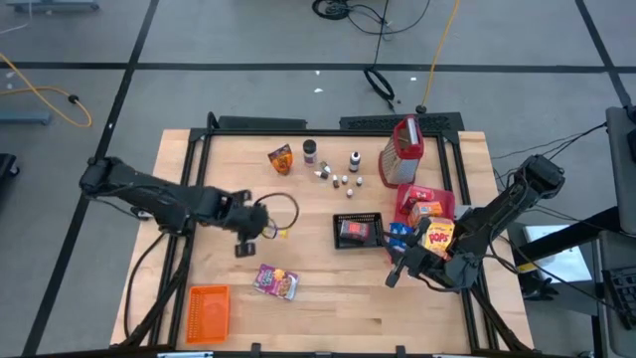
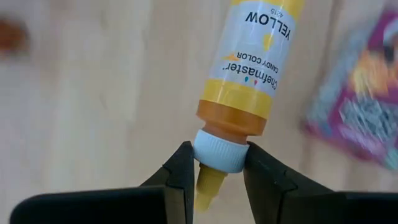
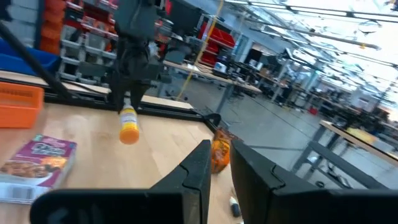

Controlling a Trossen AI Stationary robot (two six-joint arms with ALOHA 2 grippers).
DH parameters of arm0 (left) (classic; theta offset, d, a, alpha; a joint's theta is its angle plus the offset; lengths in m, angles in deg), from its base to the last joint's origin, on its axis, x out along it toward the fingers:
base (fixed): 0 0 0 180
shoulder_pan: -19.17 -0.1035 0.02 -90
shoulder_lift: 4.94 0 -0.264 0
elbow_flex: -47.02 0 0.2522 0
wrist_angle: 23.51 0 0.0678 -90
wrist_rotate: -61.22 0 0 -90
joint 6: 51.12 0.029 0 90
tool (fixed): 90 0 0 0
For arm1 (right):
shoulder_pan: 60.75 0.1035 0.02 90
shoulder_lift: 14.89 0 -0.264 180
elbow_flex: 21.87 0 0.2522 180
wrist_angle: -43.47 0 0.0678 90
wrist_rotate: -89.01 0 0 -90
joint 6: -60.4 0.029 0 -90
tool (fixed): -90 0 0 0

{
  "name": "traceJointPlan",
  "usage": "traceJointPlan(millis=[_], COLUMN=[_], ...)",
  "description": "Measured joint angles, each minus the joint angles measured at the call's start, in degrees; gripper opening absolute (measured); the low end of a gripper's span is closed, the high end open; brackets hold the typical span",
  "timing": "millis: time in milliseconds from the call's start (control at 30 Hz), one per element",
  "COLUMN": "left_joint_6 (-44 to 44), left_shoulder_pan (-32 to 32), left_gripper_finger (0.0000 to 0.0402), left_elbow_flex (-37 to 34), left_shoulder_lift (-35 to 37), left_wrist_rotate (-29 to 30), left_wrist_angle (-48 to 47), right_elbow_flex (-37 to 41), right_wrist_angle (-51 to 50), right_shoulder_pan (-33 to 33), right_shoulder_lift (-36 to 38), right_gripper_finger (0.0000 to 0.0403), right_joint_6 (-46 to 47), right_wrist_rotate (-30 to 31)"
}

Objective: Pick & Place Kitchen Items
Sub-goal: Put the large yellow food coloring bottle into the orange bin

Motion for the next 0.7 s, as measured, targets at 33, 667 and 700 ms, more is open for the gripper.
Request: traceJointPlan(millis=[33,667,700], left_joint_6=[-3.71,-46.87,-49.14], left_shoulder_pan=[1.45,17.68,17.68], left_gripper_finger=[0.0093,0.0093,0.0093], left_elbow_flex=[0.0,9.37,10.32], left_shoulder_lift=[0.0,0.0,0.0], left_wrist_rotate=[-1.07,-27.99,-29.77], left_wrist_angle=[-2.26,-15.21,-16.22], right_elbow_flex=[0.0,0.0,0.0], right_wrist_angle=[0.11,-0.32,-0.34], right_shoulder_pan=[-0.07,-0.81,-0.94], right_shoulder_lift=[0.0,0.0,0.0], right_gripper_finger=[0.0054,0.0054,0.0054], right_joint_6=[0.14,0.77,0.74], right_wrist_rotate=[-0.38,-4.69,-4.69])
